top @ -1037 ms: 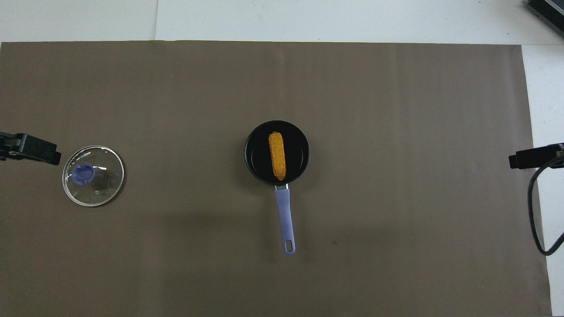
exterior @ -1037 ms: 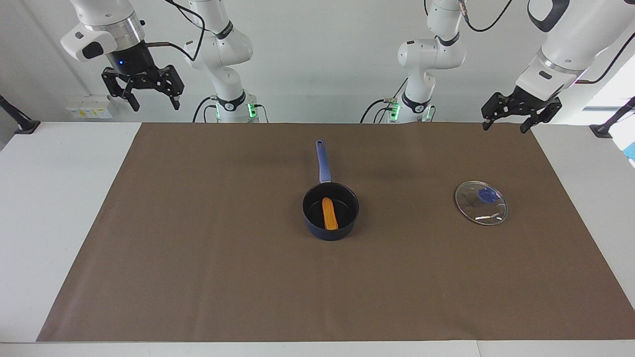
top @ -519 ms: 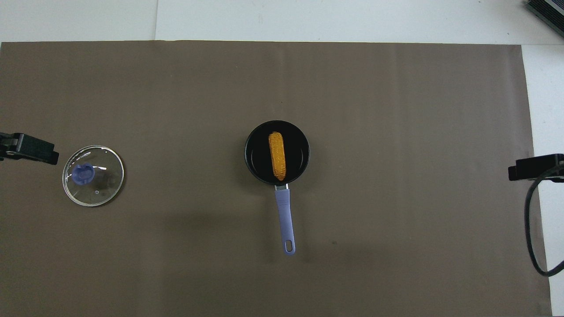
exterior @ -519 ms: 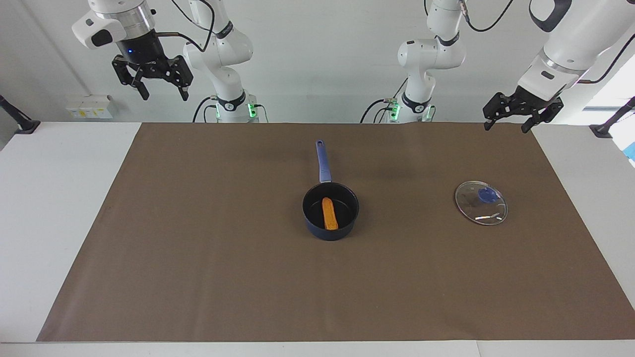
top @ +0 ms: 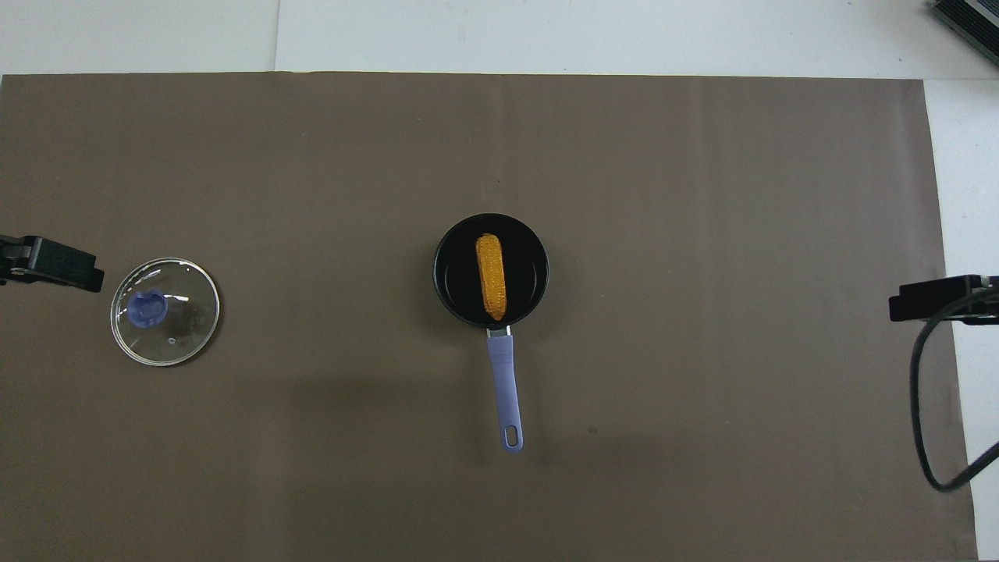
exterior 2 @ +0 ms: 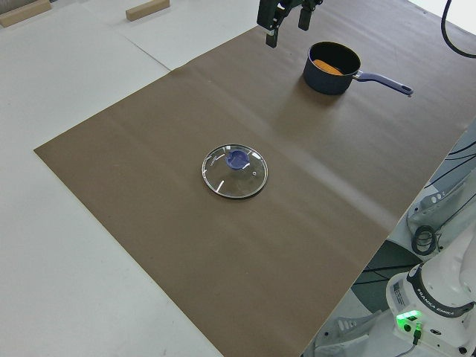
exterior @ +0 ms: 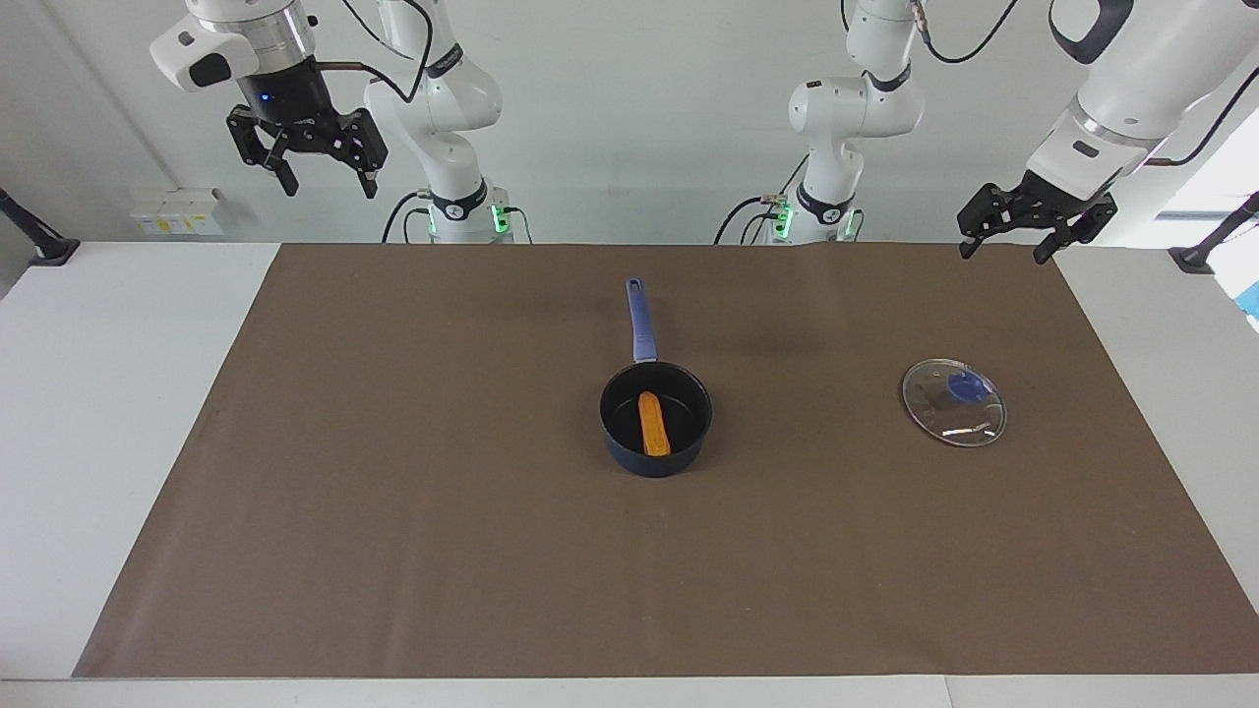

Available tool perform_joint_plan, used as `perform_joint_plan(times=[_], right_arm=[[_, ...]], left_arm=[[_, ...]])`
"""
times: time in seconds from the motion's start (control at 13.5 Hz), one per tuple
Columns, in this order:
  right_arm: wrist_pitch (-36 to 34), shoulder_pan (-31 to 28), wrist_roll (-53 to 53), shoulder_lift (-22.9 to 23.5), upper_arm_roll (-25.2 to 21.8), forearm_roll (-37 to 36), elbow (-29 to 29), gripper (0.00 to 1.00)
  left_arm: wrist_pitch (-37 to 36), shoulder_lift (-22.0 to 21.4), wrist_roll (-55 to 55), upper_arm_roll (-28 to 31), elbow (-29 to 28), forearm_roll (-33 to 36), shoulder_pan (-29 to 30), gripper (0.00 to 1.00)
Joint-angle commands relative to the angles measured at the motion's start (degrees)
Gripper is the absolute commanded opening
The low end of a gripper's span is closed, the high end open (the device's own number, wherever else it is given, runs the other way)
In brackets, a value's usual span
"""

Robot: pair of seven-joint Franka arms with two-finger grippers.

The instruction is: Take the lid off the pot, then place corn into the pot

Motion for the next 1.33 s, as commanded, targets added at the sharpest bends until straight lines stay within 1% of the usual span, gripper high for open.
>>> perform_joint_plan(times=[0.0, 0.22, 0.37, 0.44, 0.59, 1.11, 1.26], right_arm=[[0.48, -0.22, 0.45, -1.31, 0.3, 0.74, -1.71, 1.0], [-0.75, -0.22, 0.71, -1.48, -0.22, 1.19, -1.88, 1.0], [-0.4, -0.05, 0.63, -1.49, -2.07, 1.27, -2.15, 1.0], [-0.14, -0.13, 0.54, -1.48, -2.16, 1.27, -2.23, 1.0], [-0.23, -2.06, 0.45, -1.48, -1.81, 1.71, -2.24, 1.0], [-0.49, -2.33, 0.27, -1.57, -1.98, 1.54, -2.32, 1.0], [-0.67, -2.07, 0.45, -2.45, -1.9, 1.54, -3.46, 1.0]], left_arm=[[0.36, -0.76, -0.38, -0.06, -0.74, -0.69, 0.36, 1.0], [0.36, -0.76, -0.38, -0.06, -0.66, -0.69, 0.36, 1.0], [0.36, -0.76, -0.38, -0.06, -0.74, -0.69, 0.36, 1.0], [0.36, -0.76, -0.29, -0.06, -0.74, -0.69, 0.36, 1.0], [0.36, -0.76, -0.38, -0.06, -0.74, -0.69, 0.36, 1.0], [0.36, -0.76, -0.38, -0.06, -0.74, -0.69, 0.36, 1.0], [0.36, -0.76, -0.29, -0.06, -0.74, -0.69, 0.36, 1.0]])
